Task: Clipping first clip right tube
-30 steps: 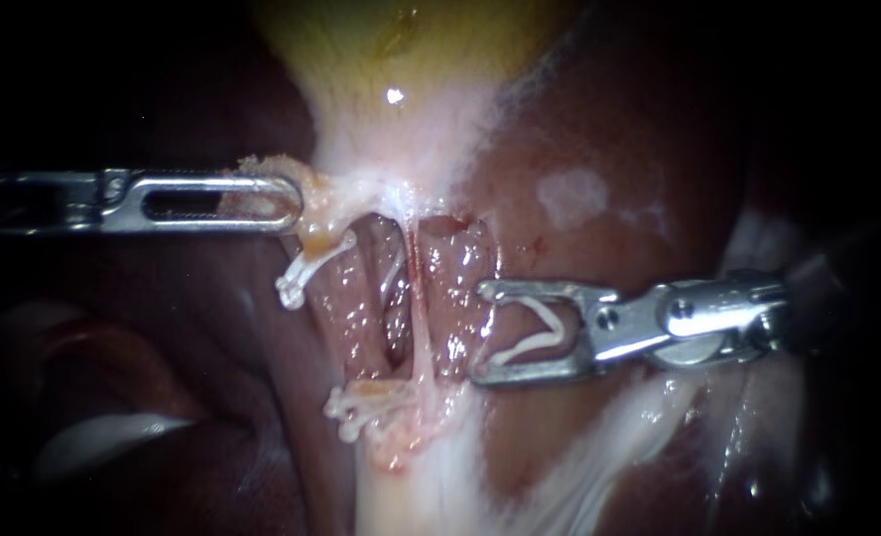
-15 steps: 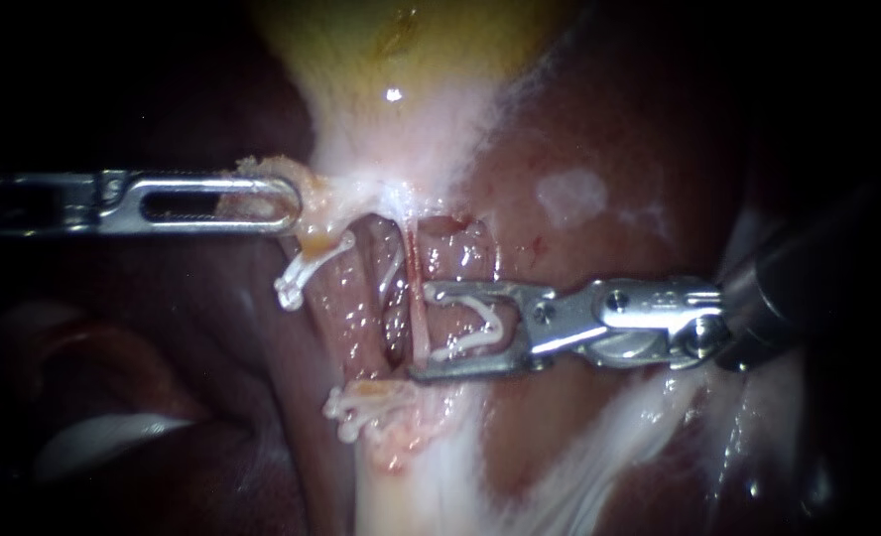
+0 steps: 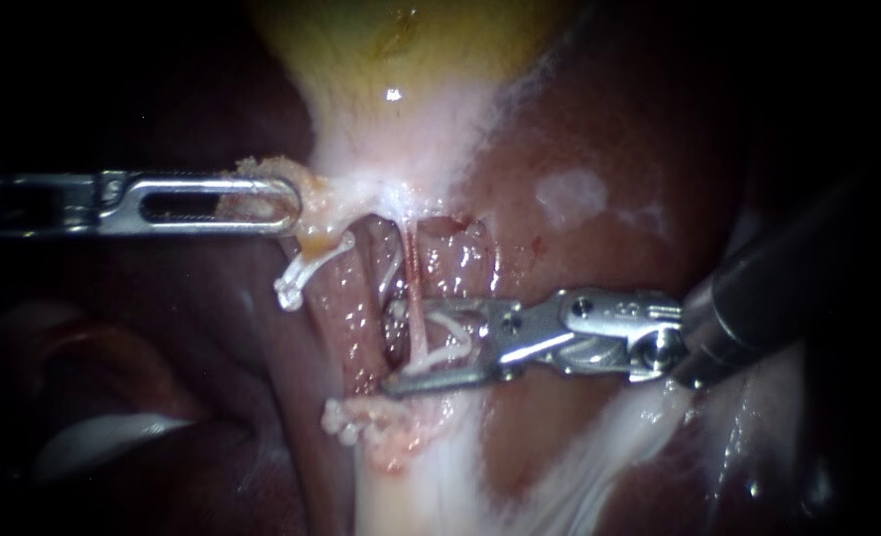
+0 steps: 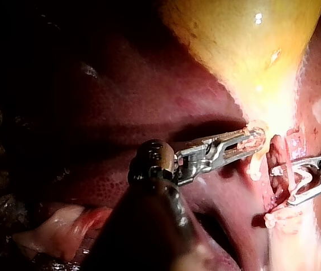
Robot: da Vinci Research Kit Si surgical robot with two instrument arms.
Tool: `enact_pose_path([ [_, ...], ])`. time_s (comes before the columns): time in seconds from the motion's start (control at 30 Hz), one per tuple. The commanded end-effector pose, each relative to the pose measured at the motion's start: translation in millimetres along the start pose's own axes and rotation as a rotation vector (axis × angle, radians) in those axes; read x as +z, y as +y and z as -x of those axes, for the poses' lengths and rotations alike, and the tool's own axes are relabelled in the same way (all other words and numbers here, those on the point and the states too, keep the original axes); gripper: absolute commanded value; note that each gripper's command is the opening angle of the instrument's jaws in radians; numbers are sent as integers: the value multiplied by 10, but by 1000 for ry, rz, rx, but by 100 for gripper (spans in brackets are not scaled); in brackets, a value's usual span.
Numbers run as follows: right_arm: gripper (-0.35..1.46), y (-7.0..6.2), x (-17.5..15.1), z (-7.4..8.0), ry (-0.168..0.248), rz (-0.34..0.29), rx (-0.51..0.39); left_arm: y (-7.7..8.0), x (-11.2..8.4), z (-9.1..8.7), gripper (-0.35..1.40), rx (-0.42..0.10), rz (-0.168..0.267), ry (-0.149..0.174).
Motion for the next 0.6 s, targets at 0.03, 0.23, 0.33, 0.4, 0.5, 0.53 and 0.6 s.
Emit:
enact_pose_path([
  [0.03,46,0,1,-1,17,-9,12,0,0,0,-35,0,1,0],
  [0.23,44,-2,3,-2,90,-87,116,0,0,0,-35,-1,1,-1],
  [0.33,43,-3,3,-1,94,-114,145,0,0,0,-35,-1,2,-1],
  [0.4,42,-5,4,0,91,-126,159,0,0,0,-35,-1,2,-1],
  [0.5,39,-7,5,4,85,-140,189,0,0,0,-35,-1,2,-1],
  [0.53,38,-8,5,5,84,-142,194,1,0,0,-35,-1,2,-1],
  [0.6,35,-10,6,9,81,-145,214,1,0,0,-35,-1,2,-1],
])
